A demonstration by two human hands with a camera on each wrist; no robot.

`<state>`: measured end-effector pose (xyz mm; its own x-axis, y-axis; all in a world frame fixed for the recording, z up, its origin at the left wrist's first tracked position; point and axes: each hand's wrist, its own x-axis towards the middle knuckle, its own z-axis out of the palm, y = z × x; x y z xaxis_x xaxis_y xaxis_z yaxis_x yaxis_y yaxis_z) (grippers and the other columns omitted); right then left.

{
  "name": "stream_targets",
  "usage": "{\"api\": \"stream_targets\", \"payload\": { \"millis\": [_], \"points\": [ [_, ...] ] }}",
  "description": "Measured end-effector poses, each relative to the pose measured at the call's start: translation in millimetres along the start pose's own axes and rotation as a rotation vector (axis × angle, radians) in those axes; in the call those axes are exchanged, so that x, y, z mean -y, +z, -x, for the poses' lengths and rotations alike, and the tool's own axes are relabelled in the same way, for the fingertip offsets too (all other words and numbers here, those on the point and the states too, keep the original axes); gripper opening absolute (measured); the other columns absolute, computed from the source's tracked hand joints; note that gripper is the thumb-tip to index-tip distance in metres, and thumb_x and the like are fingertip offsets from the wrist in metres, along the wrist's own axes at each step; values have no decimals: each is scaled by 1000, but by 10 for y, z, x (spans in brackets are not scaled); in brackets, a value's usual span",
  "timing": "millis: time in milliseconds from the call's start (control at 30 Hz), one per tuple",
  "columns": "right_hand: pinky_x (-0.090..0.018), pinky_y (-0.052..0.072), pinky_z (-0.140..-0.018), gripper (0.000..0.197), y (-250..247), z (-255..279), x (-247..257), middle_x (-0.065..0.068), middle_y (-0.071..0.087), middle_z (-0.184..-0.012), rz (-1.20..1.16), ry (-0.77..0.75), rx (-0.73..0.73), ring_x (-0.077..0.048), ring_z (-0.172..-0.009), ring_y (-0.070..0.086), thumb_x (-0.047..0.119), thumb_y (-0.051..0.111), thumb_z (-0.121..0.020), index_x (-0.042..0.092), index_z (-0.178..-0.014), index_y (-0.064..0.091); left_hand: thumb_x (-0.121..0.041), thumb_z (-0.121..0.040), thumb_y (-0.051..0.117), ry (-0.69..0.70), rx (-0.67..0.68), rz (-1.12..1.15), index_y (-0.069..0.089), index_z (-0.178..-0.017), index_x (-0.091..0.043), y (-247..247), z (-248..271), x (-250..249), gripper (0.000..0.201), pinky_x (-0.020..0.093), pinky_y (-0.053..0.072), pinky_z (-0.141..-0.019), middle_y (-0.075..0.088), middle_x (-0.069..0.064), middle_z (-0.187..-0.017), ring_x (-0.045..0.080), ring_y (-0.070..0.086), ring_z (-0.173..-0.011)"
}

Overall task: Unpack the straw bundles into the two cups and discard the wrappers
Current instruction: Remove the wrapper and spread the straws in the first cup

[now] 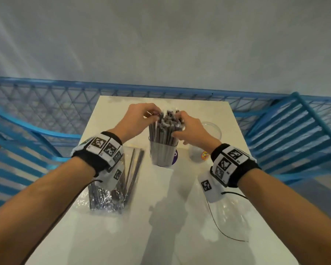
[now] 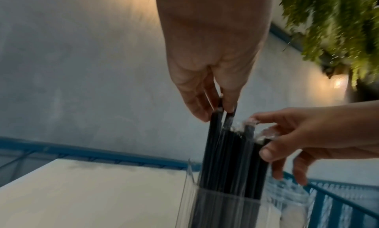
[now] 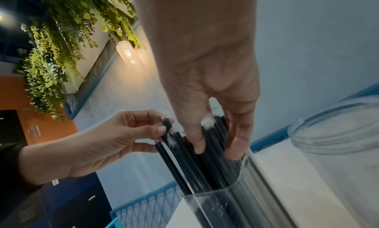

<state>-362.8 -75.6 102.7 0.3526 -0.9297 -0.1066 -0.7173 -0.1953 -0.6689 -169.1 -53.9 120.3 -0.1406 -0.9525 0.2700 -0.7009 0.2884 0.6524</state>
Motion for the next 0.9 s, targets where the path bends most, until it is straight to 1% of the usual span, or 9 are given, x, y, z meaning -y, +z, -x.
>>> {"api": "stream_targets", "payload": {
  "millis": [100,167,300,400,533,633,700,800,900],
  "points": [
    [-31,48,-72,40,-104,-82,70,-13,59,-124,36,-52,-66,-25,-89,57,6,65,-84,11,-123,55,-15,-88,66,-4,-180,45,71,-97,-9,-29,-16,57,13,22,51,-73,68,1,-89,16,60,-77],
    [-27,42,-74,40,-134,-131,80,-11,61,-123,84,-94,-92,-19,-87,52,2,61,-84,13,-122,56,-19,-88,66,8,-233,25,72,-102,-9,-3,10,131,18,28,52,-73,68,4,-90,19,62,-75],
    [-8,37,-62,48,-69,-197,32,-13,63,-122,75,-96,-85,-25,-98,59,-3,55,-87,17,-130,48,-24,-97,52,42,-60,-170,69,-108,-7,274,110,309,27,34,46,-74,65,13,-86,27,61,-78],
    [-12,36,-70,53,-50,-184,0,-14,62,-124,119,-113,-12,-23,-101,60,0,58,-89,15,-137,42,-32,-102,38,-5,45,-181,64,-104,-10,397,177,370,35,31,43,-72,63,9,-89,26,59,-84],
    [-23,41,-76,54,-234,-146,-17,-13,56,-123,101,-144,-146,-21,-99,56,-8,52,-84,15,-133,48,-40,-98,45,-86,-158,26,52,-130,-20,180,160,315,39,23,46,-79,59,0,-116,13,59,-96],
    [-19,43,-63,27,-314,-32,-36,-1,61,-94,-3,-151,-298,-15,-77,56,-2,52,-85,12,-106,59,-52,-88,56,33,-151,-52,53,-124,-28,110,219,132,43,21,47,-72,52,-7,-113,7,52,-93],
    [-17,42,-57,9,-218,67,-29,7,59,-77,-34,-173,-222,-10,-64,55,10,59,-86,13,-95,59,-55,-82,61,142,-72,-250,57,-119,-27,223,263,43,47,21,46,-66,51,-3,-110,10,50,-92],
    [-18,40,-60,21,56,104,-88,4,57,-82,136,-281,-43,-13,-70,51,22,69,-81,12,-98,61,-45,-83,64,153,68,-454,56,-118,-24,427,243,36,42,27,46,-61,51,1,-110,18,53,-94],
    [-17,37,-62,14,139,27,-181,-5,63,-86,212,-312,-63,-20,-77,55,12,68,-83,8,-96,68,-23,-89,63,85,23,-270,60,-112,-17,404,177,56,25,31,51,-69,55,1,-102,19,57,-87]
  ]
}}
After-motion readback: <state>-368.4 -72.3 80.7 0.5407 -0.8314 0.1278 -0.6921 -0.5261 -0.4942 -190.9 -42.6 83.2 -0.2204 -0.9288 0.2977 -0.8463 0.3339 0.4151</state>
